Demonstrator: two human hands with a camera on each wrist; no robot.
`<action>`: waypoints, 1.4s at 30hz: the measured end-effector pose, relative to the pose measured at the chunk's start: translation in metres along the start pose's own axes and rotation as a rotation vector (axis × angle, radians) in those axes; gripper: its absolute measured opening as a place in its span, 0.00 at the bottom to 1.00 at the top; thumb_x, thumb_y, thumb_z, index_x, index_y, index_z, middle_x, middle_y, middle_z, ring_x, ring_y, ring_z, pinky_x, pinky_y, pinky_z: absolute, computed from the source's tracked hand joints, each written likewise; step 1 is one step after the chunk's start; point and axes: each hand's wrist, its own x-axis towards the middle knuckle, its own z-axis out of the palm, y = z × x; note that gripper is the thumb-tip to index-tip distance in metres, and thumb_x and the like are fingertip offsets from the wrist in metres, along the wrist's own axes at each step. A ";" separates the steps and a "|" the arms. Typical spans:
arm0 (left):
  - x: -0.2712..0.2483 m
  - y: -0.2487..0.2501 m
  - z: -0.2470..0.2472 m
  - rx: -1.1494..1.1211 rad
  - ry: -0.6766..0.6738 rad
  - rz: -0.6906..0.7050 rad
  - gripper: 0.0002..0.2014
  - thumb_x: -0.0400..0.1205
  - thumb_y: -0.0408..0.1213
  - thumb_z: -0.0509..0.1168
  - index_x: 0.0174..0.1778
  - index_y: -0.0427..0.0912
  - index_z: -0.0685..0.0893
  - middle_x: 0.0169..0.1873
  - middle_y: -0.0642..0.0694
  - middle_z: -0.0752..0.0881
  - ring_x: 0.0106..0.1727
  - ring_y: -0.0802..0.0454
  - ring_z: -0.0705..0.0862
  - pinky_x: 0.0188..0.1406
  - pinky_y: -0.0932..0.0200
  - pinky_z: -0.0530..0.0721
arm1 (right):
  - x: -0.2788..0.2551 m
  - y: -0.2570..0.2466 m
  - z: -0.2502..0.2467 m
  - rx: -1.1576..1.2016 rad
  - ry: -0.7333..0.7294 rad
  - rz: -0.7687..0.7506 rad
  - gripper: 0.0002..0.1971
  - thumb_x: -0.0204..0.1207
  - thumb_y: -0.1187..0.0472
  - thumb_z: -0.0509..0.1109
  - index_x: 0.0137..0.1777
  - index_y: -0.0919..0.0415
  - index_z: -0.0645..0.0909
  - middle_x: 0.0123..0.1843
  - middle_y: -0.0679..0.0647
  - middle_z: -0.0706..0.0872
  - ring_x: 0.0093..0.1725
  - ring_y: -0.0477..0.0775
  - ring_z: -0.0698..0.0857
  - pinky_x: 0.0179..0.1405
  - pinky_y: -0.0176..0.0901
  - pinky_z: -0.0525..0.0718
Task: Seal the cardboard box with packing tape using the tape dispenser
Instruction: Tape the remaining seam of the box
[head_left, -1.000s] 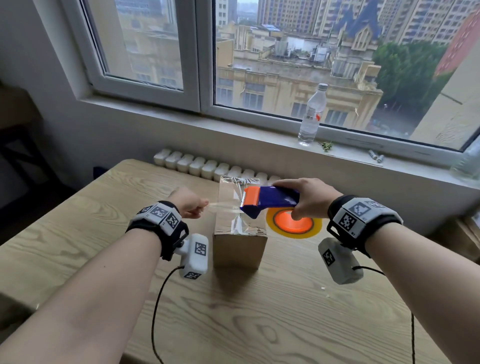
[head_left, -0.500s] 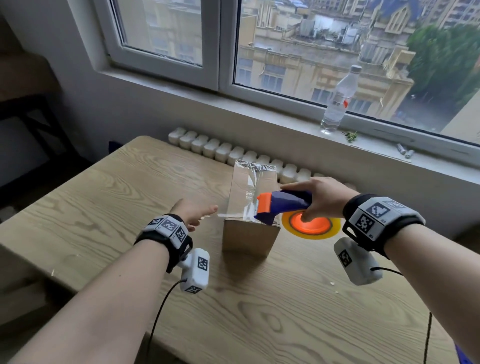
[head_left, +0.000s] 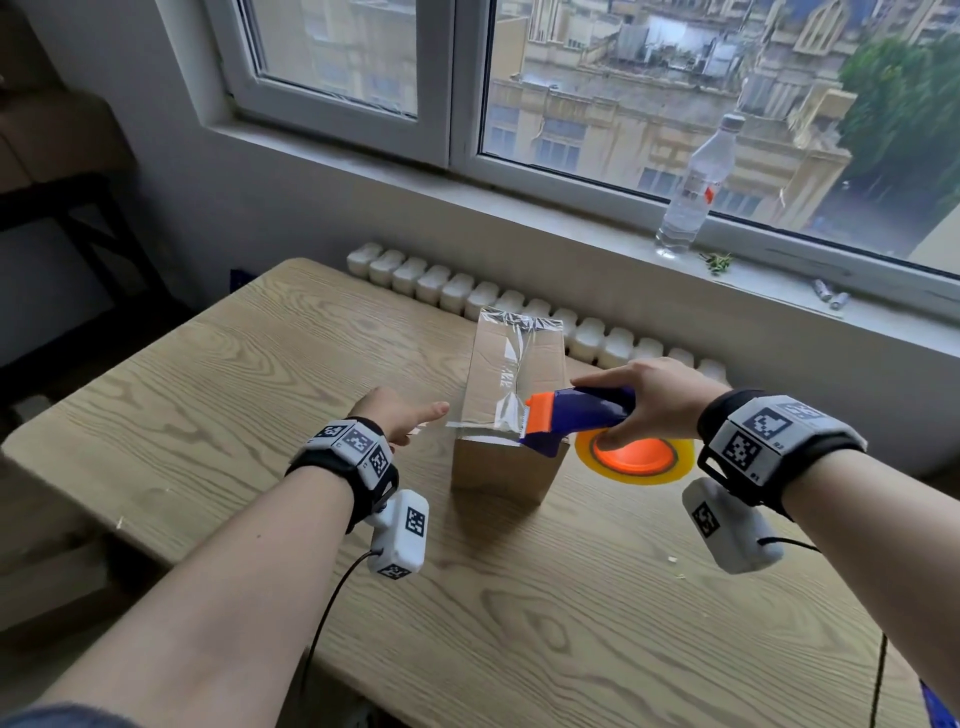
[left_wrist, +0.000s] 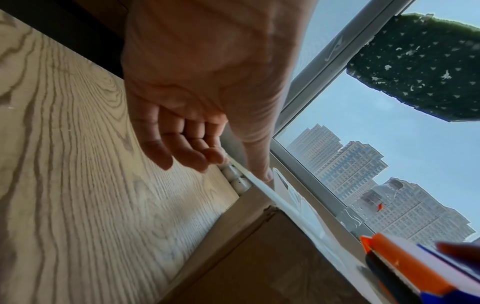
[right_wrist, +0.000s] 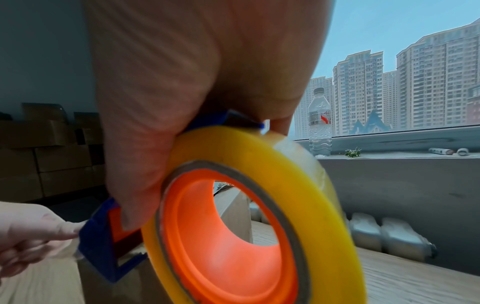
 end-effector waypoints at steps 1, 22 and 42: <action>0.001 0.001 0.000 0.007 0.000 0.007 0.27 0.69 0.62 0.73 0.39 0.37 0.81 0.40 0.44 0.88 0.36 0.54 0.85 0.56 0.49 0.87 | 0.000 0.001 0.000 -0.001 0.000 0.000 0.36 0.63 0.46 0.79 0.73 0.33 0.72 0.48 0.41 0.77 0.49 0.46 0.75 0.48 0.41 0.75; 0.005 0.001 0.014 0.065 -0.018 0.042 0.33 0.69 0.64 0.71 0.51 0.34 0.81 0.43 0.42 0.88 0.46 0.48 0.90 0.58 0.47 0.87 | 0.005 0.006 0.003 -0.053 -0.024 0.030 0.36 0.64 0.46 0.77 0.73 0.32 0.70 0.50 0.41 0.78 0.50 0.46 0.74 0.46 0.41 0.74; -0.001 0.006 0.045 -0.100 -0.204 -0.052 0.29 0.85 0.57 0.52 0.61 0.30 0.74 0.46 0.40 0.82 0.35 0.51 0.84 0.39 0.50 0.85 | 0.016 0.006 0.005 -0.015 -0.065 0.022 0.36 0.63 0.51 0.79 0.72 0.34 0.72 0.49 0.40 0.80 0.49 0.48 0.77 0.46 0.42 0.77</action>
